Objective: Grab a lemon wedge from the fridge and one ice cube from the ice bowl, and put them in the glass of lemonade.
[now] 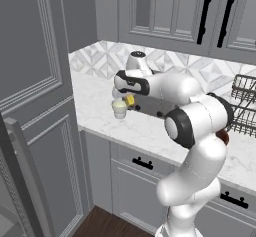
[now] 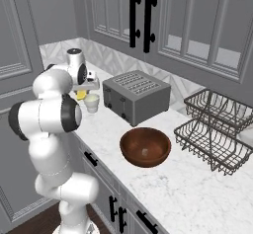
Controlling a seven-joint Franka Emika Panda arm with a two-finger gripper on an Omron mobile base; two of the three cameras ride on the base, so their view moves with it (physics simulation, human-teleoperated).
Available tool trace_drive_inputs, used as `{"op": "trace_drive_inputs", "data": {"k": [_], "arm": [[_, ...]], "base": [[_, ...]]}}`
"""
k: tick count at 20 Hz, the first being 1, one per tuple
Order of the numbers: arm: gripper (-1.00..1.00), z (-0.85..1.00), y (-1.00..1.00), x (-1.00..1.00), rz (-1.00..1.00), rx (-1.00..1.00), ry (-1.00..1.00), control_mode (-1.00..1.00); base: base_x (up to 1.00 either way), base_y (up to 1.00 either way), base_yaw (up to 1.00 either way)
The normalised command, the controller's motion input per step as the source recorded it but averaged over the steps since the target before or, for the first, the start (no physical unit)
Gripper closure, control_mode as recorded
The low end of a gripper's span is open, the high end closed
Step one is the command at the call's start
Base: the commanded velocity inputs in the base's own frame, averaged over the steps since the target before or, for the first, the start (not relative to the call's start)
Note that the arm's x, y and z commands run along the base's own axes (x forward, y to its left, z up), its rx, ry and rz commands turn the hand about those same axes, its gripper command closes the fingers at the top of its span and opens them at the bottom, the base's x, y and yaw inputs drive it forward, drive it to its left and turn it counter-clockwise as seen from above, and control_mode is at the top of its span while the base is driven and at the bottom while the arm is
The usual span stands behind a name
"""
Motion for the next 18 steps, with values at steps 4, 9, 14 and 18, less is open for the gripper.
{"op": "trace_drive_inputs", "data": {"k": [4,9,14,18], "arm": [[1.00,0.00,0.00,0.51,0.00,0.00,0.00,-1.00],[1.00,0.00,0.09,0.59,0.00,-0.01,0.02,-1.00],[1.00,0.00,0.00,0.40,0.00,0.00,0.00,-1.00],[1.00,0.00,0.00,0.24,0.00,0.00,0.01,-1.00]], "base": [[0.00,0.00,0.00],[0.00,0.00,0.00],[0.00,0.00,0.00],[0.00,0.00,0.00]]}}
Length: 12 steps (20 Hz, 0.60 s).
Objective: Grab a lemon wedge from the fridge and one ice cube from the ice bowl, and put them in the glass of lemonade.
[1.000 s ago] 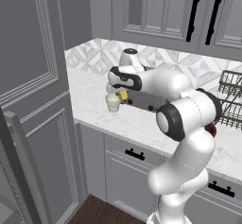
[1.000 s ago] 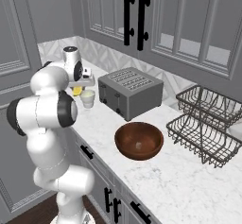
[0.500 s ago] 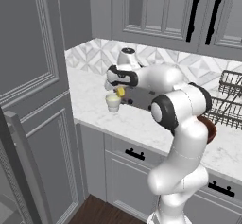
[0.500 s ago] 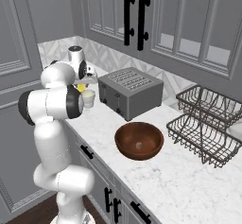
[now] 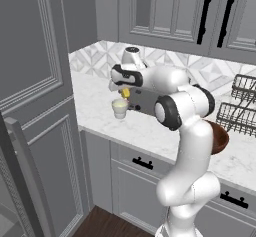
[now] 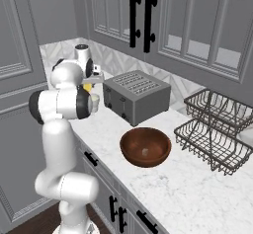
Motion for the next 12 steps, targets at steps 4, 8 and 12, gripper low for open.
{"op": "trace_drive_inputs", "data": {"k": [4,8,12], "arm": [[1.00,-0.19,0.04,0.18,0.00,0.00,0.02,-1.00],[1.00,-0.36,0.09,0.18,0.00,0.00,0.00,-1.00],[1.00,-0.22,0.01,0.13,0.00,0.00,0.00,-1.00]], "base": [[0.00,0.00,0.00],[0.00,0.00,0.00],[0.00,0.00,0.00]]}}
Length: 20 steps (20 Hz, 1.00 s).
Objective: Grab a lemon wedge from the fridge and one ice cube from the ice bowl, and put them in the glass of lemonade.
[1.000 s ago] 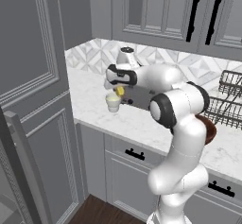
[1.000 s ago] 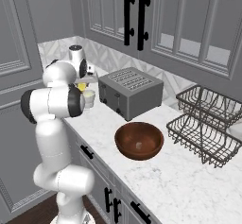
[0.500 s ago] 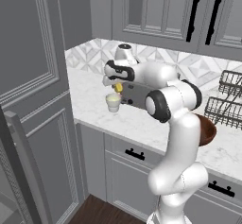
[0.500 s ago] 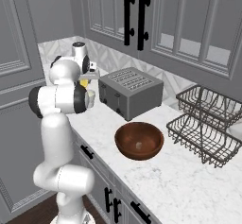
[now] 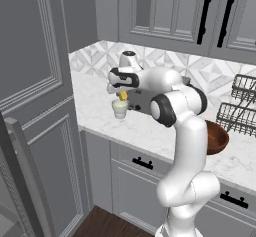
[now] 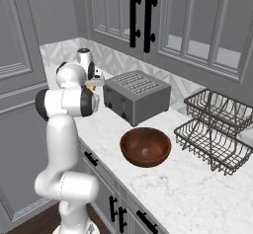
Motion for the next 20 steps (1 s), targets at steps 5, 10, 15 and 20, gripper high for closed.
{"op": "trace_drive_inputs", "data": {"k": [5,10,15,20], "arm": [[1.00,0.00,0.00,0.19,0.00,0.00,0.00,-1.00],[1.00,-0.02,0.01,0.13,0.00,0.00,0.00,-1.00],[1.00,-0.35,0.00,0.00,0.00,0.00,0.00,-1.00],[1.00,-0.01,0.00,0.00,0.00,0.00,0.00,-1.00]], "base": [[0.00,0.00,0.00],[0.00,0.00,0.00],[0.00,0.00,0.00],[0.00,0.00,0.00]]}}
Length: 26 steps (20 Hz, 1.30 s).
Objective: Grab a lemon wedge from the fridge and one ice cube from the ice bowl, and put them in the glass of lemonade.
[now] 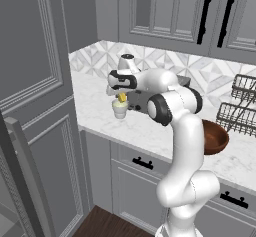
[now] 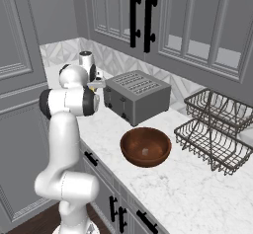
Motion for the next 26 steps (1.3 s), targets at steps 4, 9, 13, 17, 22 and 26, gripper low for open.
{"op": "trace_drive_inputs", "data": {"k": [4,9,13,17,22,26], "arm": [[1.00,0.00,0.00,0.00,0.00,0.00,0.00,-1.00],[-1.00,0.00,0.00,0.00,0.00,0.00,0.00,-1.00],[-1.00,0.00,0.00,0.00,0.00,0.00,0.02,-1.00],[-1.00,0.00,0.00,0.00,0.00,0.00,0.06,-1.00],[-1.00,0.03,-0.03,0.00,0.00,0.00,0.05,-1.00],[-1.00,0.52,-0.02,-0.03,0.00,0.00,0.01,-1.00]], "base": [[0.00,0.00,0.00],[0.00,0.00,0.00],[0.00,0.00,0.00],[0.00,0.00,0.00],[0.00,0.00,0.00],[0.00,0.00,0.00]]}}
